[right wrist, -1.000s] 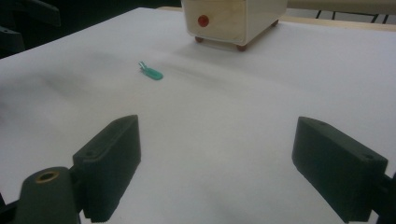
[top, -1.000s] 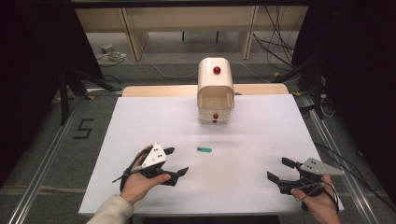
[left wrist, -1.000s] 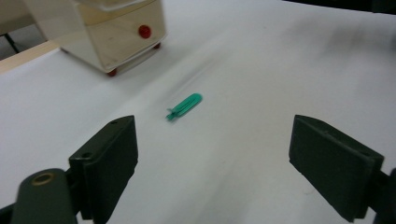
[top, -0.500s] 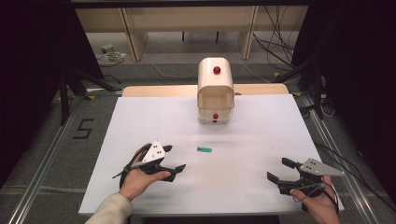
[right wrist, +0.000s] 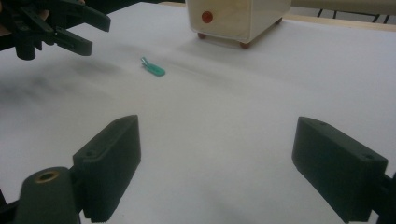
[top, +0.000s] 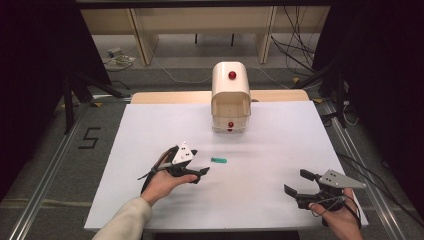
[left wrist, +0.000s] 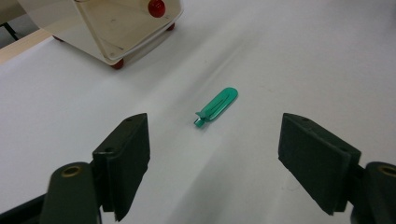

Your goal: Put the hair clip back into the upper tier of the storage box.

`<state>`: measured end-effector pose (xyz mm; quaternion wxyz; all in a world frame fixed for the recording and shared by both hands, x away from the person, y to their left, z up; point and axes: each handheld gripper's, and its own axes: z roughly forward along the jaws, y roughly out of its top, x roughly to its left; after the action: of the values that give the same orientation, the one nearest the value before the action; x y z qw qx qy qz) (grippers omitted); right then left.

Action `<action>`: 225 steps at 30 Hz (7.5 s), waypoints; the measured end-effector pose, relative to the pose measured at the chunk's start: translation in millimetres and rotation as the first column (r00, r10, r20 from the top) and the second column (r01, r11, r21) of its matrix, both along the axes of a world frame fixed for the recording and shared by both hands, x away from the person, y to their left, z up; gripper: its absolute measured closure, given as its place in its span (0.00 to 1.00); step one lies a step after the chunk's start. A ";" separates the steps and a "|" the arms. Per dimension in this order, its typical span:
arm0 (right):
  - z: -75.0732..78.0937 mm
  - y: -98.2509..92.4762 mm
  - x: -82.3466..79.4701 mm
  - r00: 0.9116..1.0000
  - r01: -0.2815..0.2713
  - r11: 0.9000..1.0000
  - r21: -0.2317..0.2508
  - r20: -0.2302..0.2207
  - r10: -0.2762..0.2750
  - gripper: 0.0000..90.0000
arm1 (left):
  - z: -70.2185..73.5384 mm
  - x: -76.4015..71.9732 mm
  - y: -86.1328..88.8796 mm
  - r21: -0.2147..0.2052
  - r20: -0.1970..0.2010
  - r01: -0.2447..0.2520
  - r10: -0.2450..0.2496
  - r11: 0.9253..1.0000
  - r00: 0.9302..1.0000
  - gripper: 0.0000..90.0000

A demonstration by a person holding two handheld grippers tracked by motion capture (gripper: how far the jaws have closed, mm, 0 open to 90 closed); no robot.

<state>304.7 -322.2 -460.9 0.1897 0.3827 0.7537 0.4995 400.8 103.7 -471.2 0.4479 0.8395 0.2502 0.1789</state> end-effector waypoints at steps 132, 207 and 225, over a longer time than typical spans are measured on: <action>-1.7 0.2 -0.9 1.000 -0.001 1.000 0.010 -0.010 0.001 0.18 | 58.4 29.1 -28.6 -0.055 -0.027 0.208 -0.210 0.977 0.977 0.92; -2.4 0.2 0.4 1.000 0.003 1.000 0.010 -0.016 -0.003 0.18 | 98.6 47.3 -35.5 -0.065 -0.032 0.211 -0.213 0.975 0.976 0.92; -2.6 0.1 0.7 1.000 0.002 1.000 0.007 -0.015 -0.002 0.18 | 103.6 52.6 -35.2 -0.069 -0.033 0.205 -0.207 0.976 0.978 0.92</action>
<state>305.4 -322.2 -463.4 0.1830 0.3880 0.7529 0.4991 453.4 68.5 -367.6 0.4862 0.8492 0.1764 0.1064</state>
